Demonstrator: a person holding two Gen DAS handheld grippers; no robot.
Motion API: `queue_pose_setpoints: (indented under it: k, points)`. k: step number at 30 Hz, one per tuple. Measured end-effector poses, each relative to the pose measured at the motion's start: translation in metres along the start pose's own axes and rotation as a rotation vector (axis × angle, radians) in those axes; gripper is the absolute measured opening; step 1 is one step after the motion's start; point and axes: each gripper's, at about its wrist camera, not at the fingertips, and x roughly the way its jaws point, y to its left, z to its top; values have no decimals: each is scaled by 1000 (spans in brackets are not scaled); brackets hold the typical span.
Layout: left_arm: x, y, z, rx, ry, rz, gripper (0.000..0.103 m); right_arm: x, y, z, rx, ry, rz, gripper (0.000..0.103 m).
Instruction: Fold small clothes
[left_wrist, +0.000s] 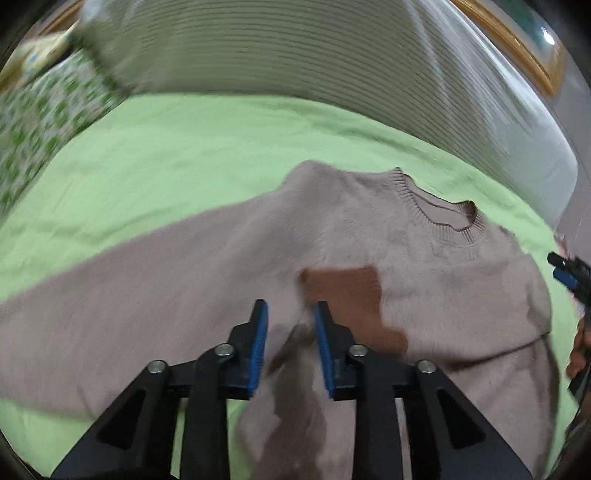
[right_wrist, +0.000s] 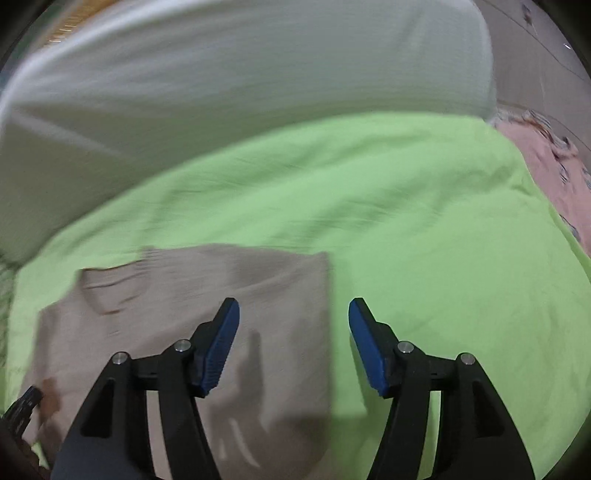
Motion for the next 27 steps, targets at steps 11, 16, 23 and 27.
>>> queue_pose_setpoints:
  k: [11,16,23,27]
  points:
    - [-47,124,-65,-436,114,-98,51,-26,66,-67,-83,59,214,63]
    - [-56,188,-85,-650,107,-105,61,-31,72,-89,-75,79,239,63]
    - [-67,253,-86,-834,19,-46,61,-41,73,-97,-67,82,241,63]
    - [-66,266,-72,-818,-12,56,55,-39,69,-96,-66,67,223,63]
